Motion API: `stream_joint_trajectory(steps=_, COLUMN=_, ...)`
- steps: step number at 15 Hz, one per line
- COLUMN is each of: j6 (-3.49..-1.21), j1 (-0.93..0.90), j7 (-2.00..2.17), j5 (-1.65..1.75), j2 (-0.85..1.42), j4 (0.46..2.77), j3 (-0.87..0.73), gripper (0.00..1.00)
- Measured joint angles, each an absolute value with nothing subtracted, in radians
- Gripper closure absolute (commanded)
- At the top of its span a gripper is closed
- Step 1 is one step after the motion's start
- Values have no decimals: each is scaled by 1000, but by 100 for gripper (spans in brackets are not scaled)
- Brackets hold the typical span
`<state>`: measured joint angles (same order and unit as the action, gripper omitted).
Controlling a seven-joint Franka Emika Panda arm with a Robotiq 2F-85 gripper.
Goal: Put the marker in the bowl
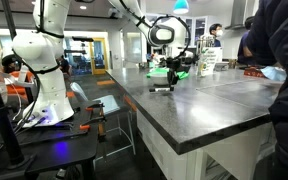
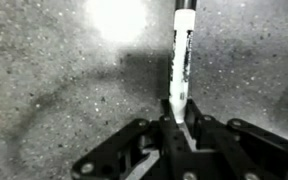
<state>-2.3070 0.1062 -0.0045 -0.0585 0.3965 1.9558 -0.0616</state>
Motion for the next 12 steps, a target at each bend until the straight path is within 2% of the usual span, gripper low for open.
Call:
stream_joint_trajectory(steps=8, j6=-2150, j1=-6, j7=324, j5=-73, j2=178, j4=1954, j3=-33, gripper=95)
stream_joint_trajectory(steps=12, j6=-2135, j1=-50, j7=368, j5=-95, j2=161, j4=1932, j3=11, gripper=95)
